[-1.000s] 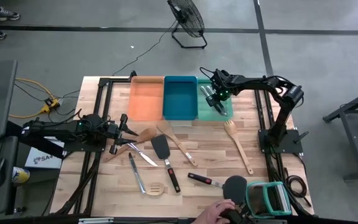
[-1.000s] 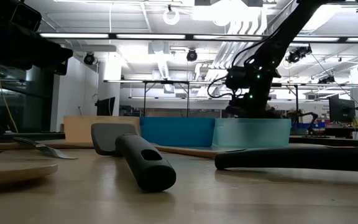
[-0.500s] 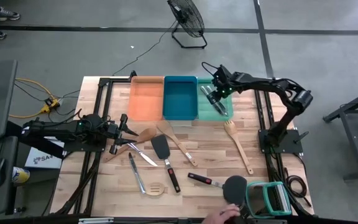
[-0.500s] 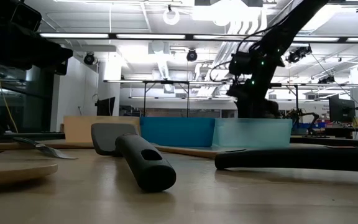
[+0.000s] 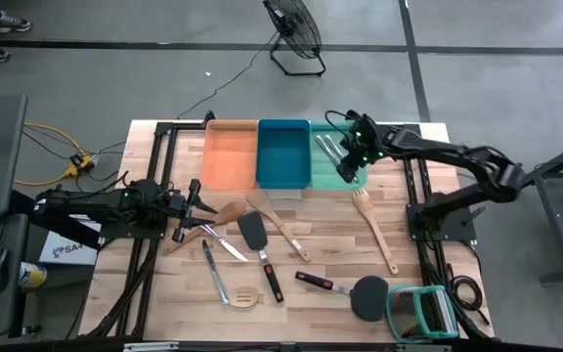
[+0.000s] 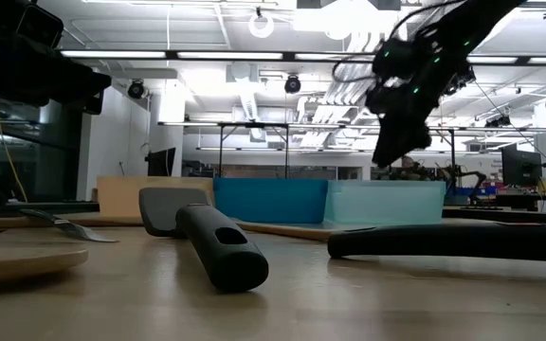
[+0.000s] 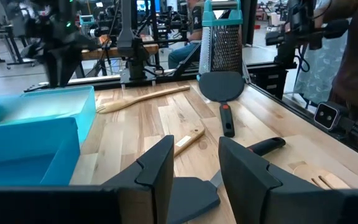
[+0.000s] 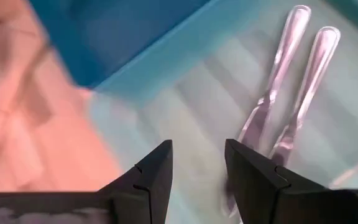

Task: Pick & Place Kitchen Items
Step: Put the brown wooden fork into the blue bin

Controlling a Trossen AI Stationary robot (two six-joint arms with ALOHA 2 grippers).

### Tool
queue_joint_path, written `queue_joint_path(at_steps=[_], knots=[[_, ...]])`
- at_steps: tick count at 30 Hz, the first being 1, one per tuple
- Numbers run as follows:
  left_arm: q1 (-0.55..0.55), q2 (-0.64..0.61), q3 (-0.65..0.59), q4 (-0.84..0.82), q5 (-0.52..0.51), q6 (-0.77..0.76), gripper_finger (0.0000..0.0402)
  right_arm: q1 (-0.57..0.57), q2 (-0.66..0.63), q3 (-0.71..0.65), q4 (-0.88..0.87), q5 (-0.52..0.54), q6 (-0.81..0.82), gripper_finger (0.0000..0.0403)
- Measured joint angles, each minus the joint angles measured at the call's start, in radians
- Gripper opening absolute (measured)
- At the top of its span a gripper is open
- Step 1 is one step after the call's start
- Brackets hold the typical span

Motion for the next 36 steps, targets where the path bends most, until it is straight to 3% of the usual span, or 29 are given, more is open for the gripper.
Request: queue_joint_path(at_steps=[10,18,29,36], knots=[[0.0,0.0,0.0,0.0,0.0,0.0,0.0125,0.147,-0.15,-0.065,-0.158,0.0,0.288,0.0139],[0.0,0.0,0.0,0.0,0.0,0.0,0.0125,0.3,-0.154,-0.066,-0.336,0.017,0.437,0.0139],[0.0,0.0,0.0,0.0,0.0,0.0,0.0125,0.437,-0.133,-0.066,-0.533,0.16,0.7,0.0139],[0.0,0.0,0.0,0.0,0.0,0.0,0.0125,0.536,-0.088,-0.066,-0.572,0.161,0.853,0.0141]])
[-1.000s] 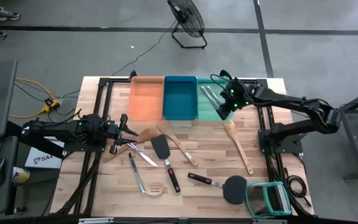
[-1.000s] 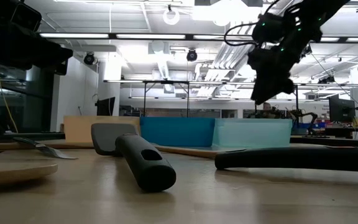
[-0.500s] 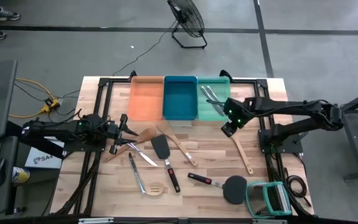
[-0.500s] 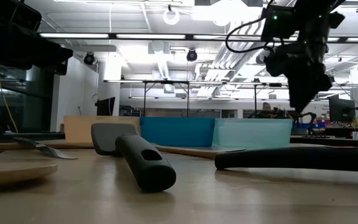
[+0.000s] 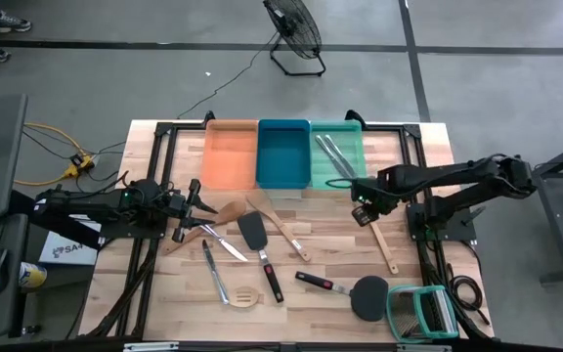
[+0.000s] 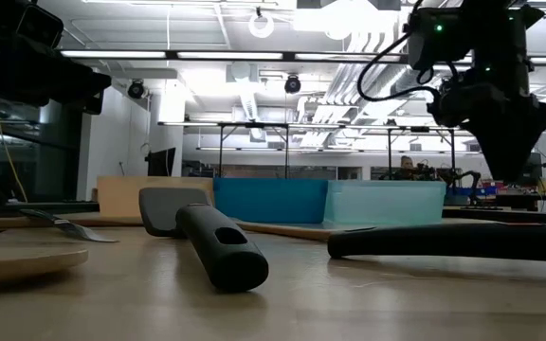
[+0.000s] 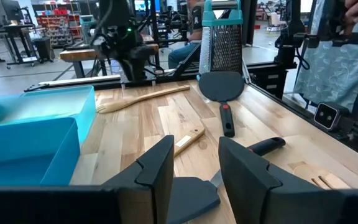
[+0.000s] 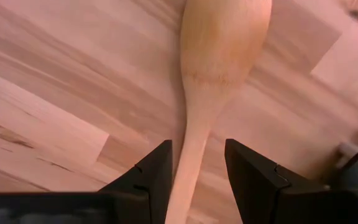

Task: Pick & Place Kitchen Items
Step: Put the brown wooden fork into the blue bin

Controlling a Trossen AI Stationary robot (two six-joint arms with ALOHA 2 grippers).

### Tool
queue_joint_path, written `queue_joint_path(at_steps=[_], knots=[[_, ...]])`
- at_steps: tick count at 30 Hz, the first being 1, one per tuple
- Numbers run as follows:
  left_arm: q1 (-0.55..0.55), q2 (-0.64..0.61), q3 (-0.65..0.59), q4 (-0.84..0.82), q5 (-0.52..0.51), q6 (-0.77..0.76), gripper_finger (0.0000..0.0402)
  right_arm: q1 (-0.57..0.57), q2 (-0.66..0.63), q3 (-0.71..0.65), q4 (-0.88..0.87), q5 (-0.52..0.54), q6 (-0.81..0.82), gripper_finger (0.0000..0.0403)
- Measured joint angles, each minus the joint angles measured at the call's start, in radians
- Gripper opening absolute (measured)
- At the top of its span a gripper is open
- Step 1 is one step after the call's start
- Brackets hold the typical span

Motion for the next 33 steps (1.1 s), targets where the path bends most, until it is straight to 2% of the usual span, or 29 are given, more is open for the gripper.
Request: queue_joint_path(at_steps=[5,12,21,33], knots=[[0.0,0.0,0.0,0.0,0.0,0.0,0.0125,0.046,0.06,0.0,-0.008,-0.003,0.098,0.0168],[0.0,0.0,0.0,0.0,0.0,0.0,0.0125,0.051,0.129,0.0,-0.005,-0.003,0.121,0.0204],[0.0,0.0,0.0,0.0,0.0,0.0,0.0125,0.038,0.14,-0.119,0.155,-0.055,0.119,0.0204],[0.0,0.0,0.0,0.0,0.0,0.0,0.0125,0.029,0.137,-0.169,0.217,-0.016,0.058,0.0191]])
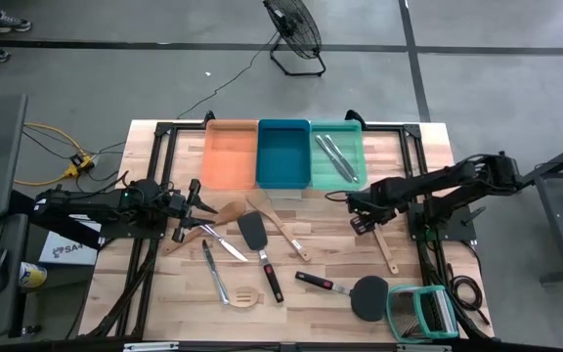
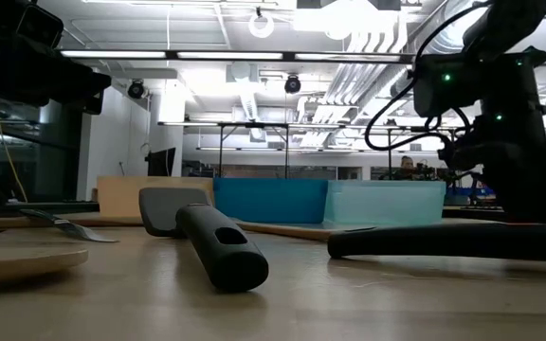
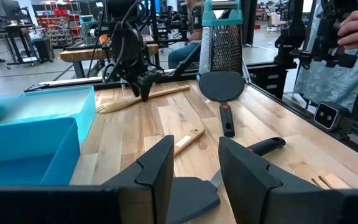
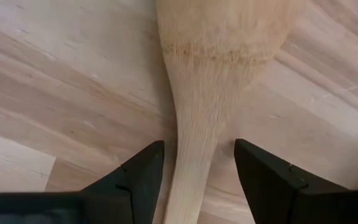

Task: Pick & Place Kitchen Items
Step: Put the brown wooden fork into the blue bin

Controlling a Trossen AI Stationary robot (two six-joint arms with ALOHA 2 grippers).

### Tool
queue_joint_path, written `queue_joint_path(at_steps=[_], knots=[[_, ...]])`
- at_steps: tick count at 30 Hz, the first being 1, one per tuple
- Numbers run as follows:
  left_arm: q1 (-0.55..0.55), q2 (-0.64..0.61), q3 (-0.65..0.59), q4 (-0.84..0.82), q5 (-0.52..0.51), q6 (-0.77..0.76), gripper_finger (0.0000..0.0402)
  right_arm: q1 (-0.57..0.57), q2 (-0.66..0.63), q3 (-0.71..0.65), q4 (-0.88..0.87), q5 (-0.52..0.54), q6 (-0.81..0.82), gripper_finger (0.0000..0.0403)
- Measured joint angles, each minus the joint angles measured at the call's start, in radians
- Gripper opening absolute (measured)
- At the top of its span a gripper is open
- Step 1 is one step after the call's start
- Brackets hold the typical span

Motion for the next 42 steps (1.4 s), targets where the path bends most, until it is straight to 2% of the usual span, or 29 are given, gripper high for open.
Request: queue_joint_path(at_steps=[8,16,33,42], knots=[[0.0,0.0,0.0,0.0,0.0,0.0,0.0125,-0.042,-0.004,-0.034,0.056,-0.023,-0.042,0.0191],[0.0,0.0,0.0,0.0,0.0,0.0,0.0125,-0.027,-0.007,-0.061,0.074,-0.005,-0.037,0.0188],[0.0,0.0,0.0,0.0,0.0,0.0,0.0125,-0.028,-0.006,-0.062,0.052,0.017,-0.033,0.0076],[0.0,0.0,0.0,0.0,0.0,0.0,0.0125,-0.019,-0.013,-0.056,0.046,0.005,-0.035,0.0073]])
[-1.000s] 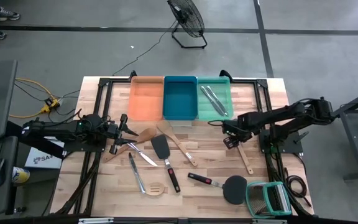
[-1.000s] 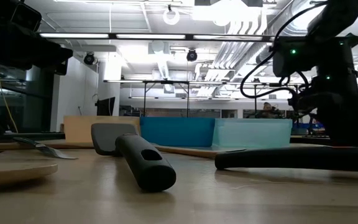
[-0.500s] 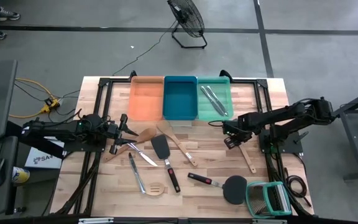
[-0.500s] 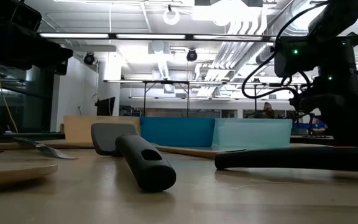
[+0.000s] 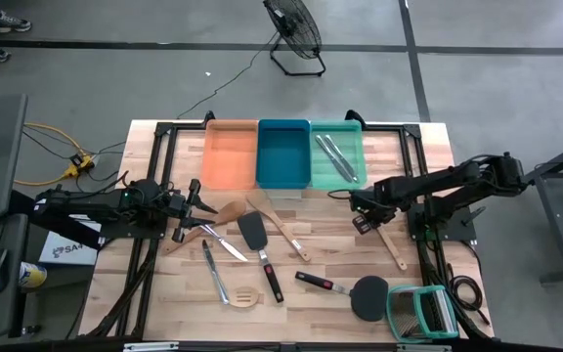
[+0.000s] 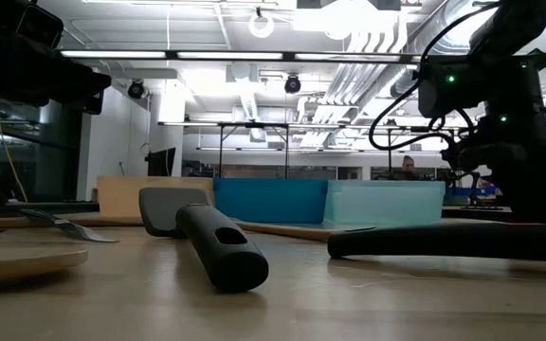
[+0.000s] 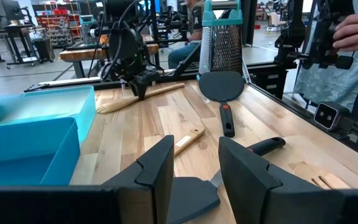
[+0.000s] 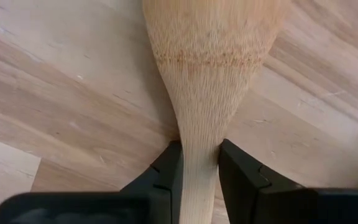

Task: Pick & Place Kitchen Items
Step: Put the brown wooden fork into the blue bin

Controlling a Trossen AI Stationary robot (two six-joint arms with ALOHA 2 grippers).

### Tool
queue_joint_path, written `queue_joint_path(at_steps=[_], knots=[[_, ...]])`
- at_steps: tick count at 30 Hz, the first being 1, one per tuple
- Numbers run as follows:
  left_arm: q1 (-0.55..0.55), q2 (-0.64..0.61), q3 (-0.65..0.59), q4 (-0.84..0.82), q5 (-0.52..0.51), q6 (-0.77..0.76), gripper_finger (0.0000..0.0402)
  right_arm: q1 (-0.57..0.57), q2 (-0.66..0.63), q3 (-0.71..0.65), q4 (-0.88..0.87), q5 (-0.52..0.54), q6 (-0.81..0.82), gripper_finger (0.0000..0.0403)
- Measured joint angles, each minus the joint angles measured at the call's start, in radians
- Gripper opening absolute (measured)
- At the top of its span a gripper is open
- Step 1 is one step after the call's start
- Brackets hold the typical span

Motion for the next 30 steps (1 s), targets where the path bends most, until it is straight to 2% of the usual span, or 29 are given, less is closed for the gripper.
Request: queue_joint_path(at_steps=[6,14,21,30], knots=[[0.0,0.0,0.0,0.0,0.0,0.0,0.0125,0.019,-0.049,0.008,0.004,-0.007,-0.02,0.0071],[0.0,0.0,0.0,0.0,0.0,0.0,0.0125,0.056,-0.12,0.008,0.072,-0.077,-0.035,0.007],[0.0,0.0,0.0,0.0,0.0,0.0,0.0125,0.057,-0.207,0.01,0.22,-0.086,-0.056,0.007],[0.0,0.0,0.0,0.0,0.0,0.0,0.0125,0.028,-0.285,0.012,0.497,-0.066,-0.152,0.007]])
